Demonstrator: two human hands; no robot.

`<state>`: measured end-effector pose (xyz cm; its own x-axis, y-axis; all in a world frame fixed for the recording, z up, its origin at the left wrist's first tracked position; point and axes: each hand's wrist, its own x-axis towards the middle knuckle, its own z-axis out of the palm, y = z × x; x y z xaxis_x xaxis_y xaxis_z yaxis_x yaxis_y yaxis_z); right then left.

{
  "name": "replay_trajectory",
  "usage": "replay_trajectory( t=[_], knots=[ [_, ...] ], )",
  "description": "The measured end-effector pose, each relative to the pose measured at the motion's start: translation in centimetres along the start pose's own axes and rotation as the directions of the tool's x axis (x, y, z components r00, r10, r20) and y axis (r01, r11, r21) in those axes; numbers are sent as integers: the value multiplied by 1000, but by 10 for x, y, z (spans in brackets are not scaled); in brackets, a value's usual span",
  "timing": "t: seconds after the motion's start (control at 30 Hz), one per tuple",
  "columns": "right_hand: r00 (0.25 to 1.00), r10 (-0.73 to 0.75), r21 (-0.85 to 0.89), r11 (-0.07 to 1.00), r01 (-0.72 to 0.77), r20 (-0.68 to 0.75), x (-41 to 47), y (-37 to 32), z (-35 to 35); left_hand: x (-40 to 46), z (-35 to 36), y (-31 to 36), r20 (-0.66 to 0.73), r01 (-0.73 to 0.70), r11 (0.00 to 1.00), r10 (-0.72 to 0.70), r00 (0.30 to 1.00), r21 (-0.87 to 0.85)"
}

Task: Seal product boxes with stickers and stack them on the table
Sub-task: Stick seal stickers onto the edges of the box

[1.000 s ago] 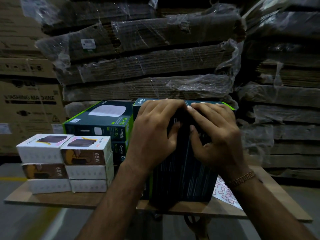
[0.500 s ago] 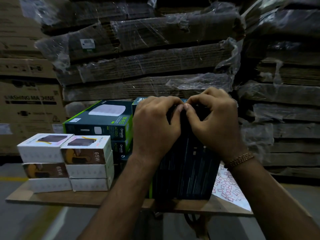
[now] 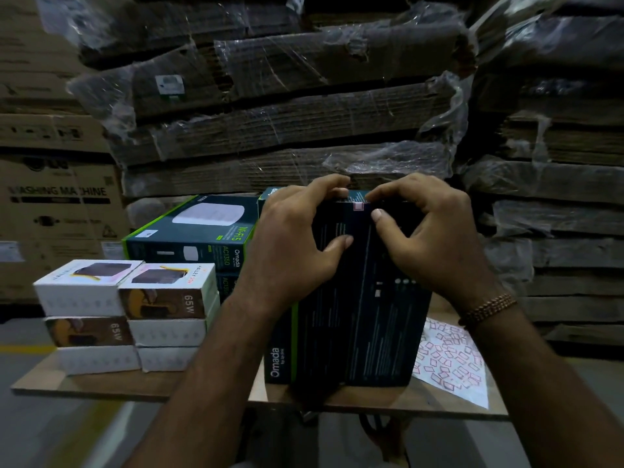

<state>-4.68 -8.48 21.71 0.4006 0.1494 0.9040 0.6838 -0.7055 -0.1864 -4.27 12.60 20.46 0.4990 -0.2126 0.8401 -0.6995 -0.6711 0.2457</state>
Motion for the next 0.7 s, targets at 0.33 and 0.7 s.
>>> replay_trajectory(
  t=[0.33, 0.7],
  knots=[
    [1000, 3, -136, 991, -7, -30, -23, 7, -19, -22, 12, 12, -357, 155, 985, -118, 926, 77],
    [997, 68, -20, 998, -68, 31, -43, 15, -37, -17, -18, 1, 17, 460, 836, -477, 879, -299]
  ],
)
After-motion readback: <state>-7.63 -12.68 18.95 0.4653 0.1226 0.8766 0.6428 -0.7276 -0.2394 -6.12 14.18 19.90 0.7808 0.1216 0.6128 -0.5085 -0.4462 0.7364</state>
